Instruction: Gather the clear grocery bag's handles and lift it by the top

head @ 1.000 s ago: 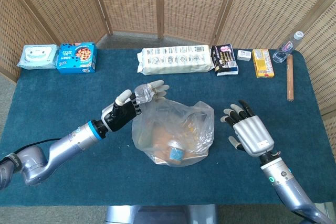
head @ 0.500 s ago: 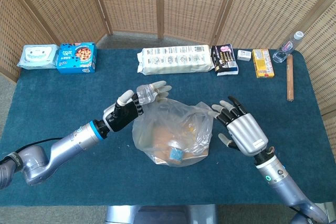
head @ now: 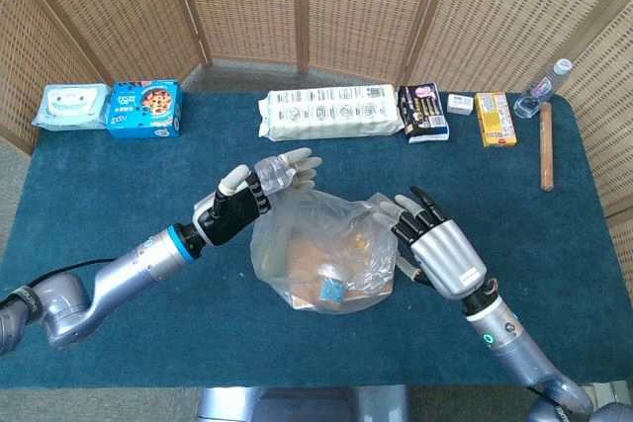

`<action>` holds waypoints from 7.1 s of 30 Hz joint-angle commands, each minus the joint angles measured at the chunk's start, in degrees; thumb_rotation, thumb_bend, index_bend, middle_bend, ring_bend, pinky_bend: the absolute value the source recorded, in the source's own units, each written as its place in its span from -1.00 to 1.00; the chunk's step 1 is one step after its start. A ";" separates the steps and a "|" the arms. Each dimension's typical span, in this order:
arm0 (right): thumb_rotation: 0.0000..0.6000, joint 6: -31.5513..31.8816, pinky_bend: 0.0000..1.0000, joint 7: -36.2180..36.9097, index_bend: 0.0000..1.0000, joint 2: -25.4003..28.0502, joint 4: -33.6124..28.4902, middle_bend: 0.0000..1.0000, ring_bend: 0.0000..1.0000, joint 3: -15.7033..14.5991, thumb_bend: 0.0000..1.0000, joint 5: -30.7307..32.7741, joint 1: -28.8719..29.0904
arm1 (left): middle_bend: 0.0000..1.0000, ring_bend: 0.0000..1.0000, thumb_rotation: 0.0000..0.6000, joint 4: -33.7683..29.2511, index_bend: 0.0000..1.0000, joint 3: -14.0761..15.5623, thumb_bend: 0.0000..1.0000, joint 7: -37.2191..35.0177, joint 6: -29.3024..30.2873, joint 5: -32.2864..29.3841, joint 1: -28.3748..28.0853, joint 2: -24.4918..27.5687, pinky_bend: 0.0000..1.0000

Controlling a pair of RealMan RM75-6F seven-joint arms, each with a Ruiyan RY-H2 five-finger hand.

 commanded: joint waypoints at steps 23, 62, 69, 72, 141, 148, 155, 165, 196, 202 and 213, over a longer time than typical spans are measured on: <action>1.00 -0.58 -0.73 4.50 0.06 -8.91 5.76 -0.39 -0.47 1.94 -0.42 -2.86 5.19 | -1.00 -1.00 -1.00 1.09 -1.00 -0.43 -0.61 -0.29 -1.09 -1.34 -0.07 -0.79 -1.00; 1.00 -1.35 -0.63 23.15 0.53 -1.29 -9.77 -0.07 -0.18 7.48 -0.38 11.02 4.02 | -1.00 -1.00 -1.00 0.60 -1.00 0.45 -0.62 0.37 0.85 0.59 1.39 0.76 -0.77; 1.00 -1.32 -0.60 25.27 0.56 -1.02 -11.49 -0.05 -0.15 8.98 -0.38 12.53 4.16 | -1.00 -1.00 -1.00 0.49 -1.00 0.59 -0.62 0.48 0.77 0.60 1.34 0.93 -0.77; 1.00 -1.33 -0.60 26.07 0.57 -0.56 -12.55 -0.05 -0.15 9.49 -0.38 13.00 4.10 | -1.00 -1.00 -1.00 0.33 -1.00 0.48 -0.62 0.52 1.12 0.85 1.34 1.13 -0.77; 1.00 -7.90 -0.72 38.01 -0.24 8.65 -20.73 -0.38 -0.51 21.20 -0.56 28.35 6.70 | -0.80 -0.84 -1.00 4.81 -0.88 8.06 -0.65 -7.11 5.85 10.12 -5.62 3.80 -0.44; 1.00 -9.52 -0.73 38.16 -0.27 10.07 -21.66 -0.39 -0.53 22.73 -0.57 31.10 7.64 | -0.80 -0.84 -1.00 4.27 -0.88 8.10 -0.67 -7.03 4.59 10.33 -7.36 3.91 -0.45; 1.00 -10.72 -0.75 38.95 -0.27 11.08 -22.21 -0.39 -0.54 23.67 -0.58 32.62 8.17 | -0.80 -0.84 -1.00 3.55 -0.88 7.92 -0.67 -6.51 3.29 10.00 -8.94 4.02 -0.49; 1.00 -12.06 -0.75 39.00 -0.27 11.67 -22.86 -0.40 -0.54 24.55 -0.58 33.85 9.36 | -0.80 -0.84 -1.00 2.59 -0.88 7.53 -0.68 -5.33 1.78 9.23 -10.68 3.97 -0.51; 1.00 -13.41 -0.78 39.34 -0.27 10.84 -19.83 -0.40 -0.55 26.16 -0.58 37.37 11.78 | -0.80 -0.84 -1.00 2.26 -0.88 9.29 -0.68 -6.54 2.92 10.56 -11.85 4.25 -0.58; 1.00 -13.75 -0.81 40.58 -0.27 11.47 -19.85 -0.41 -0.56 25.92 -0.58 36.27 11.08 | -0.80 -0.85 -1.00 2.20 -0.88 9.35 -0.70 -6.45 3.17 10.01 -11.78 4.39 -0.63; 1.00 -14.48 -0.83 42.07 -0.28 12.15 -19.21 -0.42 -0.57 25.61 -0.59 35.29 10.60 | -0.80 -0.99 -1.00 2.18 -0.88 9.54 -0.71 -5.82 2.68 9.46 -11.81 4.36 -0.77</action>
